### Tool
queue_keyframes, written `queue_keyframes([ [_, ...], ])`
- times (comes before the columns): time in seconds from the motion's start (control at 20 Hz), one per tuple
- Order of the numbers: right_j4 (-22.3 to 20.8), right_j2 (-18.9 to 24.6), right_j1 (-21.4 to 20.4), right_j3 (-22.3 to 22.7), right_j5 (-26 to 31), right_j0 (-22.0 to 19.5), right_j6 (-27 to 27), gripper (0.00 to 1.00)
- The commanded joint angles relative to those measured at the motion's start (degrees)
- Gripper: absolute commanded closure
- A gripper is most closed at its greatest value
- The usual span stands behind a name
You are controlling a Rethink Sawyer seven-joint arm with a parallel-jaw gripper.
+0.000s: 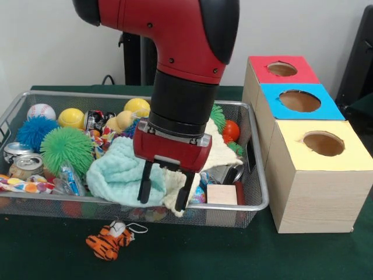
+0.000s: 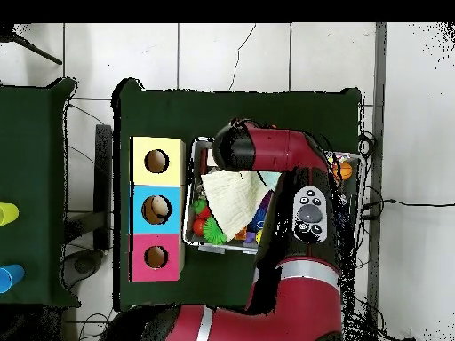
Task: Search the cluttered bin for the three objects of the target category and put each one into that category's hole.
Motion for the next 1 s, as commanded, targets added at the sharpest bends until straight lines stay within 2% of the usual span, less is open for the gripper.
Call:
queue_keyframes([
  [0.05, -0.36, 1.29, 3.92, -8.58, 5.66, -2.21, 1.71, 0.0],
  [0.15, -0.57, 2.0, 4.39, -8.6, 4.44, -2.83, 1.91, 0.0],
  [0.35, -1.2, -0.6, 5.12, -8.29, 3.67, -2.01, 4.85, 0.0],
  [0.5, -0.9, -0.73, 6.88, -8.59, 3.58, -2.45, 5.47, 0.0],
  [0.65, 0.32, 0.65, 8.78, -8.23, 7.04, -3.43, 4.08, 0.0],
  [1.0, 0.6, 2.88, 13.06, -9.05, 8.38, -4.79, 1.65, 0.0],
])
